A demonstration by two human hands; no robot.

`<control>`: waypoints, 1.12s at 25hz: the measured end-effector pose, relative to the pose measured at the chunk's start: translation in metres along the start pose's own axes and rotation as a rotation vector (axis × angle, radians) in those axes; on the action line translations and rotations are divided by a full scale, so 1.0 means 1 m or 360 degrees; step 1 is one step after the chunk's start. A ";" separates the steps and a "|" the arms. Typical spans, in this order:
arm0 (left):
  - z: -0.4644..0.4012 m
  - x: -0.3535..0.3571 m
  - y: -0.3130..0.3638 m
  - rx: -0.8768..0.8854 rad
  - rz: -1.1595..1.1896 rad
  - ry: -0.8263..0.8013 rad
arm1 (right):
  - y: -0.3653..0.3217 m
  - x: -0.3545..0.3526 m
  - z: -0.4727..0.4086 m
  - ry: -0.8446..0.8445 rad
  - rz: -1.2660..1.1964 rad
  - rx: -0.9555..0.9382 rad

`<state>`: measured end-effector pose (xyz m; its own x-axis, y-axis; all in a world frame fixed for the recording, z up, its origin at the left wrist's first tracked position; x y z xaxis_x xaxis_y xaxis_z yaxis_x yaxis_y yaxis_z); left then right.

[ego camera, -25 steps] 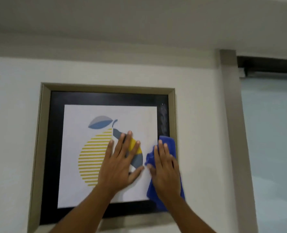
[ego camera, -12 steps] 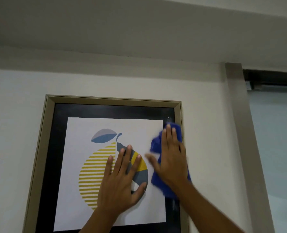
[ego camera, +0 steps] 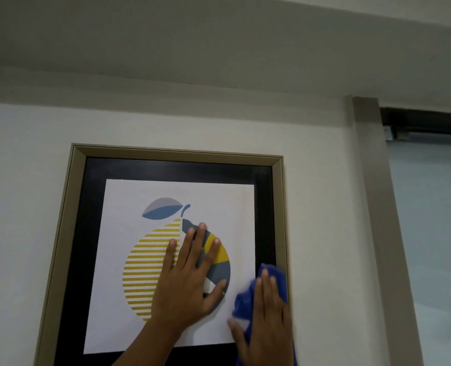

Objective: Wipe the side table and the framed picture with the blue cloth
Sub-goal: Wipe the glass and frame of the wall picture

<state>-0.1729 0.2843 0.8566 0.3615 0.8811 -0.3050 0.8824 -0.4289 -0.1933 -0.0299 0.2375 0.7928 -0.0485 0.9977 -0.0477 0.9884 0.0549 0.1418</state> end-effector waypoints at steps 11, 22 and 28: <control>0.001 0.003 -0.003 0.0024 0.0039 0.0036 | 0.033 -0.015 -0.192 0.0018 -0.0048 0.0152; 0.004 0.001 0.000 0.0039 0.0003 0.0018 | 0.004 0.001 -0.005 -0.0097 -0.0157 0.0099; 0.004 0.004 -0.001 0.0067 0.0054 -0.0006 | 0.032 -0.026 -0.189 0.0256 -0.0133 0.0090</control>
<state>-0.1731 0.2877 0.8519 0.3896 0.8651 -0.3158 0.8563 -0.4665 -0.2217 -0.0238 0.2206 0.9853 -0.1487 0.9836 0.1023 0.9862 0.1399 0.0880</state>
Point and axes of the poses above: each hand's wrist, its own z-axis away from the middle knuckle, its own x-axis out of the palm, y = z × x, the point moved 9 cm from there along -z, towards the middle knuckle, and after that the axes turned 6 degrees about -x, right-handed, at the moved point
